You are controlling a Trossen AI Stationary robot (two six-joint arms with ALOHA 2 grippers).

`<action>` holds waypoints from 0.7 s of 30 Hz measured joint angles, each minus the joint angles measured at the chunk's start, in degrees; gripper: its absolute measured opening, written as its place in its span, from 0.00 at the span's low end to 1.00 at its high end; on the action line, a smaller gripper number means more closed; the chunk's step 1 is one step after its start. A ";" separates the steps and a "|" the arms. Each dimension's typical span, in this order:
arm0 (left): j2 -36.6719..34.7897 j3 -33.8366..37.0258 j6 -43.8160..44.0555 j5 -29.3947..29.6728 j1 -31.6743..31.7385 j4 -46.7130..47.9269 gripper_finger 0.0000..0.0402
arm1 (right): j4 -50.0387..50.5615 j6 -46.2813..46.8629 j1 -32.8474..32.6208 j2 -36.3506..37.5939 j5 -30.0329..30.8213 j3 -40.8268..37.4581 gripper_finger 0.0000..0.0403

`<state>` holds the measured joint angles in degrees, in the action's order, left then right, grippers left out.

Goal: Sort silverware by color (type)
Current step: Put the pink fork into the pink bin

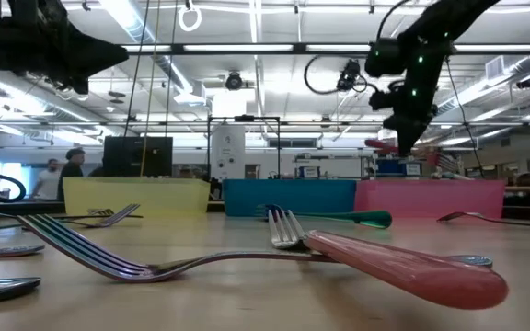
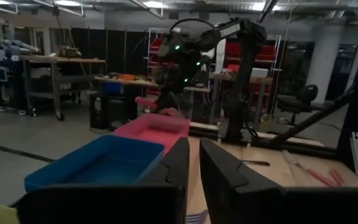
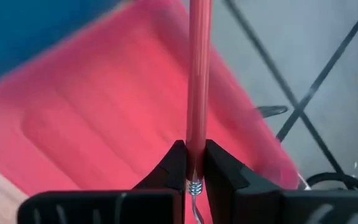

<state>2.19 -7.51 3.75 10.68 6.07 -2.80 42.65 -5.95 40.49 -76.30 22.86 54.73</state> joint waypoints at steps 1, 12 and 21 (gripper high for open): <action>0.62 -0.44 0.00 0.00 0.00 0.45 0.10 | 0.00 -0.81 0.68 -0.98 -0.79 -0.04 0.09; 6.65 -1.05 -0.13 0.00 0.00 0.97 0.10 | -0.24 -5.95 3.99 -9.82 -6.06 -0.03 0.11; 7.95 -1.07 0.02 0.02 -0.02 1.15 0.10 | 1.17 -7.74 4.23 -14.72 -5.20 -0.03 0.17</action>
<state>10.13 -8.58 3.77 10.70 6.04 -1.65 43.82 -13.69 44.72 -91.02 17.66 54.70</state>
